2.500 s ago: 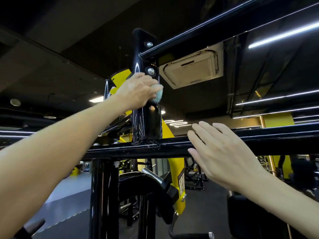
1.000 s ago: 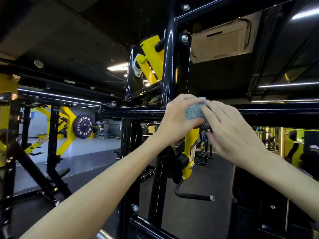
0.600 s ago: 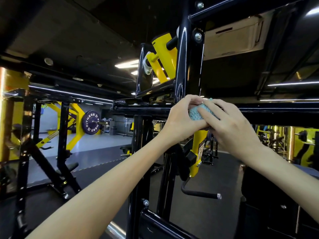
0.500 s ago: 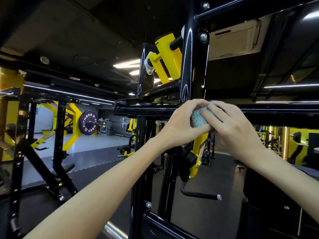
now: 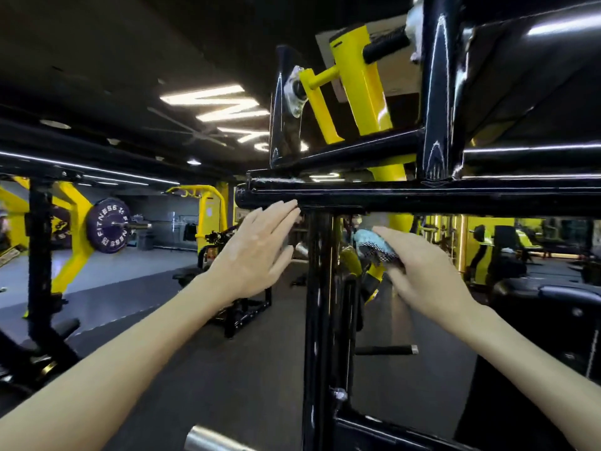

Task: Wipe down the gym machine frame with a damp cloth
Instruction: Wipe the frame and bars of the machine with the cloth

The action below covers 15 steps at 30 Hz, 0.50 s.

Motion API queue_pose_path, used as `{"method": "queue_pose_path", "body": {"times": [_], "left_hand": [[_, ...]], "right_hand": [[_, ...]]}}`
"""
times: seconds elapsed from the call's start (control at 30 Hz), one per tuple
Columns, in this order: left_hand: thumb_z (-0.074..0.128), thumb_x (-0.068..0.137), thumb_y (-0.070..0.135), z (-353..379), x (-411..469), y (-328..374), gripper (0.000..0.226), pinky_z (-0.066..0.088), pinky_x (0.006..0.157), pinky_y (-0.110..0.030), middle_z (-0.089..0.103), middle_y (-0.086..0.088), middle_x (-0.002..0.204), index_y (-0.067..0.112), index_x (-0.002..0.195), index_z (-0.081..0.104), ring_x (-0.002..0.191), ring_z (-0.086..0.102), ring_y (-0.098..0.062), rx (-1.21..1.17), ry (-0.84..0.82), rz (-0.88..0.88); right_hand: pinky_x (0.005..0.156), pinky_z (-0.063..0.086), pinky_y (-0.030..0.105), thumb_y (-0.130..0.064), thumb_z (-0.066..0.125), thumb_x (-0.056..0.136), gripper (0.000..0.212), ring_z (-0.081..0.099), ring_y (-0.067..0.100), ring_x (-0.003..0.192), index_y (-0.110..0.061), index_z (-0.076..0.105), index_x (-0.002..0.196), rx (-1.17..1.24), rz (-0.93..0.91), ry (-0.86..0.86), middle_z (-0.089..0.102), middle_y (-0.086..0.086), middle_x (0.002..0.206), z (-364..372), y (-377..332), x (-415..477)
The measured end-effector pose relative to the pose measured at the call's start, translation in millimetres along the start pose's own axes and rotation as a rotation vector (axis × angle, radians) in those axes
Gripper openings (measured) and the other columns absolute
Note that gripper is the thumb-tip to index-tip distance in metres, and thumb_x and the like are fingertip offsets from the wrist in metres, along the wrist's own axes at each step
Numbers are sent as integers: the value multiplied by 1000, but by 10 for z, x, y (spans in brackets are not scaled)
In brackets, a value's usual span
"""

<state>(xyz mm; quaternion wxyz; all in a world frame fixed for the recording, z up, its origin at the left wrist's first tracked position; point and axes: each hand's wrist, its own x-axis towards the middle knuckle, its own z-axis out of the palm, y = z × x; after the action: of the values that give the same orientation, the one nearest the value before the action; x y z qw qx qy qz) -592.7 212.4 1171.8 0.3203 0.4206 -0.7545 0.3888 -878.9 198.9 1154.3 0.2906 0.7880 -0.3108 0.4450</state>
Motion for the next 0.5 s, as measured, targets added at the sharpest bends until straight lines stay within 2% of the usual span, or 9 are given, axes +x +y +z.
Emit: {"method": "queue_pose_path", "body": {"times": [0.07,0.23,0.37,0.43,0.5], "left_hand": [[30,96,35,112,-5,-160,64,18,121,-43,26,-7,162,5,153,31,150,22,-22,48,-27,24],[28,94,32,329,230,-313,68,13,121,-42,14,-8,165,6,156,19,152,15,-25,158,-29,111],[30,96,32,469,372,-351,67,15,121,-44,14,-9,165,6,157,17,152,13,-26,157,27,110],[31,98,32,535,397,-416,66,17,121,-43,14,-9,165,9,157,15,152,14,-26,155,51,124],[31,97,29,574,406,-466,66,16,121,-42,13,-7,165,11,157,13,152,15,-25,149,68,141]], "right_hand": [[100,38,27,12,74,69,63,62,33,113,-2,59,128,-28,-30,-8,65,13,124,115,-94,71],[110,30,31,19,73,61,64,59,38,118,8,61,123,-181,-189,25,61,22,128,267,-232,374],[106,44,47,9,58,86,40,56,39,123,9,59,126,-294,-390,89,60,25,129,401,-275,635],[106,44,48,2,46,95,36,54,39,126,9,58,128,-325,-412,89,59,24,131,512,-263,698],[109,42,47,1,43,97,36,52,39,128,8,56,129,-354,-405,77,57,24,132,635,-249,679]]}}
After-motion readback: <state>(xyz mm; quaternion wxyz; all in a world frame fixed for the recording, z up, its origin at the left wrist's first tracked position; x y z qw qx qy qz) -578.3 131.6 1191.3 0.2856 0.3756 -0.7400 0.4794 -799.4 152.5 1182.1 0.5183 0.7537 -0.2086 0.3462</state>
